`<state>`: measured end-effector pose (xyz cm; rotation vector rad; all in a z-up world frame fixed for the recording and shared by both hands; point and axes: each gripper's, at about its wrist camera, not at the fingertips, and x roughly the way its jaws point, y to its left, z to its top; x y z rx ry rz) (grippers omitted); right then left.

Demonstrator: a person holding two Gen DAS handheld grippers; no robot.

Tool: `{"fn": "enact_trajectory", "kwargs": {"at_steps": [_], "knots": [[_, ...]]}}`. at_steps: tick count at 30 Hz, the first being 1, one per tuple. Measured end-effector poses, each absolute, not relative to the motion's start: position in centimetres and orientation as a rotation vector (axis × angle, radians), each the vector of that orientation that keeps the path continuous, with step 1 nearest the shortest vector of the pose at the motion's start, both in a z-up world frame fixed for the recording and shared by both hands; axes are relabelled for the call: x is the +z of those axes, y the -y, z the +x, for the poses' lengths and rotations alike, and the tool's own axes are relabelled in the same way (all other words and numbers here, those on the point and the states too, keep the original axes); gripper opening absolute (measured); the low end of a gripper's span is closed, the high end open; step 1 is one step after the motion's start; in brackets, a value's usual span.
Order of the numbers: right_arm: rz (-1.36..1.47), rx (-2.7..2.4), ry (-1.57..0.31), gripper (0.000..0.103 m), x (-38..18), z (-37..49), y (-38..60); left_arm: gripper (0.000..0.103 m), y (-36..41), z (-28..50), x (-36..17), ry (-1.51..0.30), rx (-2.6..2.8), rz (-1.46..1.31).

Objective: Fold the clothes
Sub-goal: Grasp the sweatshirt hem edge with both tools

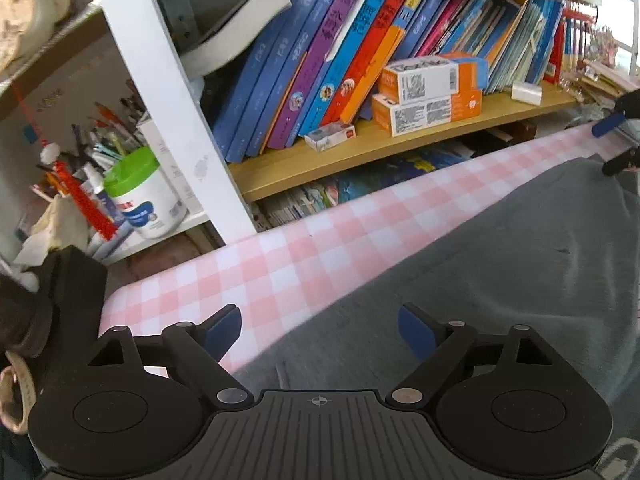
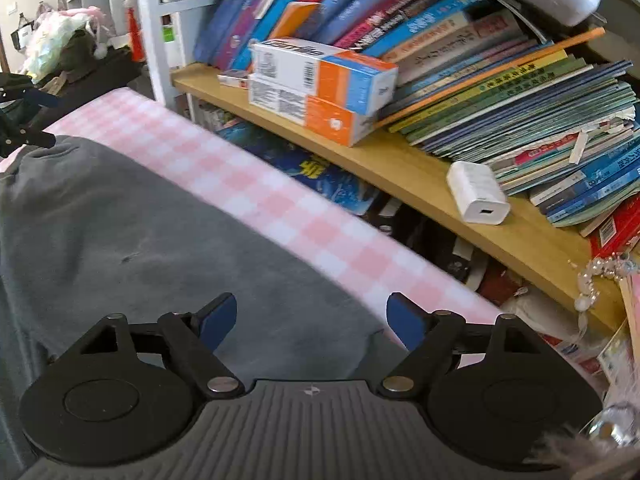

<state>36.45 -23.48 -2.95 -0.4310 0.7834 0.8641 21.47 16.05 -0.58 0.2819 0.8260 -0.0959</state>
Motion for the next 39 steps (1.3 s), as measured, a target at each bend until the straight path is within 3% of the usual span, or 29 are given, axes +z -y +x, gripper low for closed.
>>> {"fn": "enact_trajectory", "kwargs": {"at_steps": [33,35,39], "knots": [[-0.406,0.934,-0.885,0.082,-7.1,42.5,23.7,0.089,-18.2,27.5,-5.9,-0.986,-0.213,0.182],[-0.403,0.947,-0.884,0.076,-7.1,42.3,23.8,0.088,-18.3,27.5,-6.0,-0.993,-0.214,0.152],[-0.396,0.974,-0.881,0.048,-6.9,42.0,24.0,0.085,-18.4,27.4,-6.2,-1.005,-0.227,0.107]]}}
